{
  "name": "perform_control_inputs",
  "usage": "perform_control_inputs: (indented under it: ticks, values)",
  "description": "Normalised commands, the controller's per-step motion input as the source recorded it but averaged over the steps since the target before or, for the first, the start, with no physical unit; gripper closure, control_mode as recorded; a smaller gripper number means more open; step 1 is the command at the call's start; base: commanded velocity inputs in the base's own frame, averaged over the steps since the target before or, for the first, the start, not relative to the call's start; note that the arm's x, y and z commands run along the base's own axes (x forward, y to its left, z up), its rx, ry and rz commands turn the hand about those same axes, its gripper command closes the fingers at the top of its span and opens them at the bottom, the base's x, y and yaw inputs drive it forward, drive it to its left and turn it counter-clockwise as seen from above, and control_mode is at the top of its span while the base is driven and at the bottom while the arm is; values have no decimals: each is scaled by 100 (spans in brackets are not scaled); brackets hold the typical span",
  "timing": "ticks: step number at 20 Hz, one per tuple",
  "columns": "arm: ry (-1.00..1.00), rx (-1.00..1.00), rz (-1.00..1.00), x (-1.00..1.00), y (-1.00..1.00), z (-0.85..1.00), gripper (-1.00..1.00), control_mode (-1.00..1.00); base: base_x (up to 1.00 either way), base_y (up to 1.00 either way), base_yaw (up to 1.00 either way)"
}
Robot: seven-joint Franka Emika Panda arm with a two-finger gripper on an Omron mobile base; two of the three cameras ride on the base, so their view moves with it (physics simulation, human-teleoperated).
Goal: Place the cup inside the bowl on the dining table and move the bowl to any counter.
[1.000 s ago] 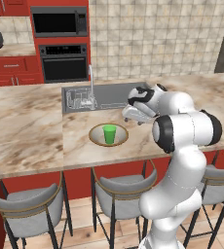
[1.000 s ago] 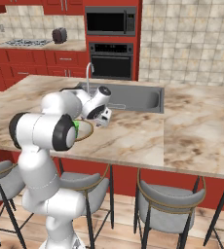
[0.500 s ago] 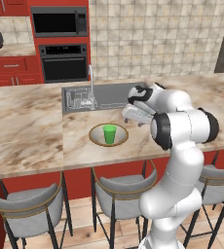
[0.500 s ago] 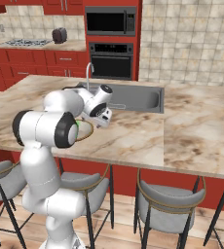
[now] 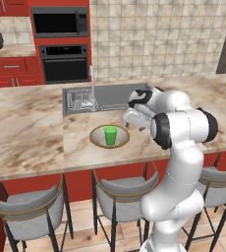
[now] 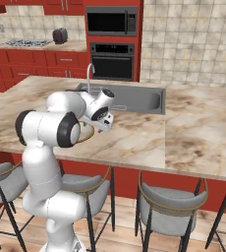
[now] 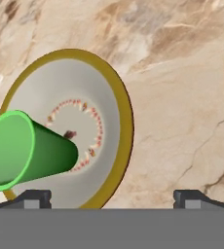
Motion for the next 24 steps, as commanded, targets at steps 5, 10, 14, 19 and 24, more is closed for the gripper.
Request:
perform_control_inputs:
  ticks: [5, 10, 14, 19, 24]
  values:
    - [0, 0, 0, 0, 0, -20, -100, -100, 0, 0, 0]
    - [0, 0, 0, 0, 0, -19, -100, -100, 0, 0, 0]
    - [0, 0, 0, 0, 2, -4, -100, -100, 0, 0, 0]
    - [0, 0, 0, 0, 10, 0, -100, -100, 0, 0, 0]
    - [0, 0, 0, 0, 16, 0, -100, -100, 0, 0, 0]
